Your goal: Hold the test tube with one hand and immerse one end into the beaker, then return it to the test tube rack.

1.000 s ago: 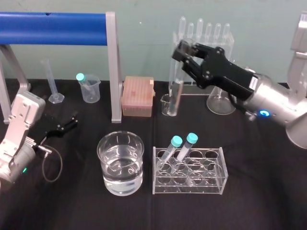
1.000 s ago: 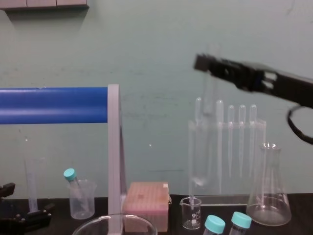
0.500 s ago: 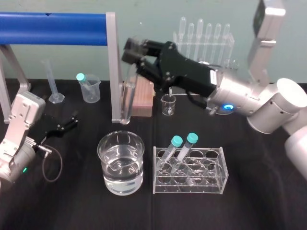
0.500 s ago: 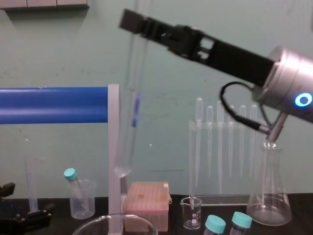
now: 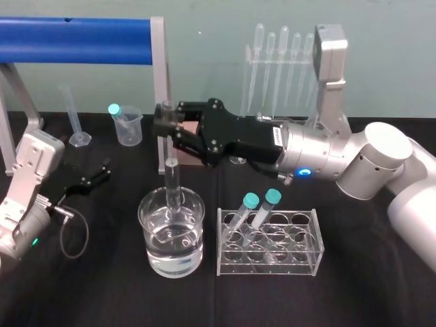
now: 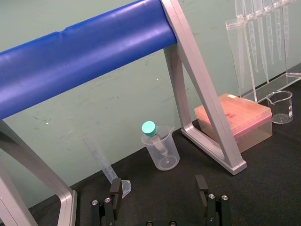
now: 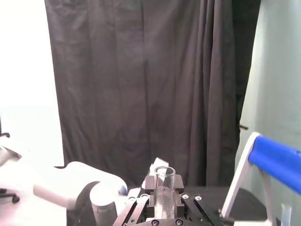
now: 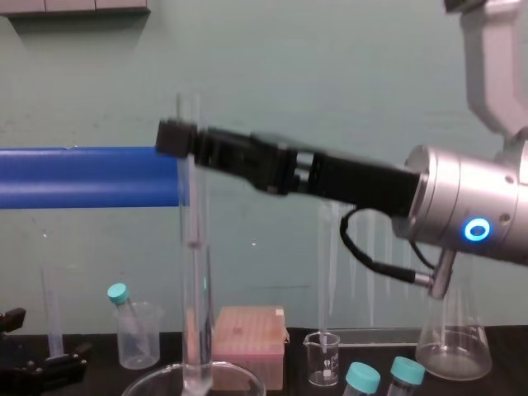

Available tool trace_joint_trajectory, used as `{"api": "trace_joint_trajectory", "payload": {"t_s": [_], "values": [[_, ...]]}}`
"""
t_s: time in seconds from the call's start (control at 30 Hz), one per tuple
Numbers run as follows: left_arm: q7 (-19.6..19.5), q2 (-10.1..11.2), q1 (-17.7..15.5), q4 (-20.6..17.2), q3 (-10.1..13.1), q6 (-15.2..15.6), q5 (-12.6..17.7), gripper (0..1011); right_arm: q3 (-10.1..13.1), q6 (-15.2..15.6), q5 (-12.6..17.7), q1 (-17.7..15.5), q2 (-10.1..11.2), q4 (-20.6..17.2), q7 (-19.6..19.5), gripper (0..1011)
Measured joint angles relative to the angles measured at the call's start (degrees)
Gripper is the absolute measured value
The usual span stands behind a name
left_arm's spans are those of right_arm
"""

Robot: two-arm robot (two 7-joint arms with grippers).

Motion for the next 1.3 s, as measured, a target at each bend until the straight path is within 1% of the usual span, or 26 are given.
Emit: {"api": "trace_joint_trajectory", "payload": {"t_s": [0.23, 0.33, 0.6, 0.97, 1.13, 1.3], "values": [[0.0, 0.0, 0.0, 0.0, 0.0, 0.0, 0.0, 1000, -2.0, 0.1, -0.9, 0.9, -1.1, 4.0, 1.1, 226], [0.0, 0.0, 0.0, 0.0, 0.0, 0.0, 0.0, 1000, -2.8, 0.1, -1.2, 1.4, -2.0, 6.2, 1.9, 226], [0.0, 0.0, 0.0, 0.0, 0.0, 0.0, 0.0, 1000, -4.1, 0.5, -2.3, 2.3, -2.9, 9.2, 2.8, 226], [0.0, 0.0, 0.0, 0.0, 0.0, 0.0, 0.0, 1000, -4.9, 1.4, -3.6, 2.6, -3.0, 10.3, 2.9, 226], [0.0, 0.0, 0.0, 0.0, 0.0, 0.0, 0.0, 1000, -5.1, 1.1, -4.3, 2.6, -2.9, 10.4, 2.8, 226], [0.0, 0.0, 0.0, 0.0, 0.0, 0.0, 0.0, 1000, -5.1, 1.1, -4.3, 2.6, -2.9, 10.4, 2.7, 226]]}}
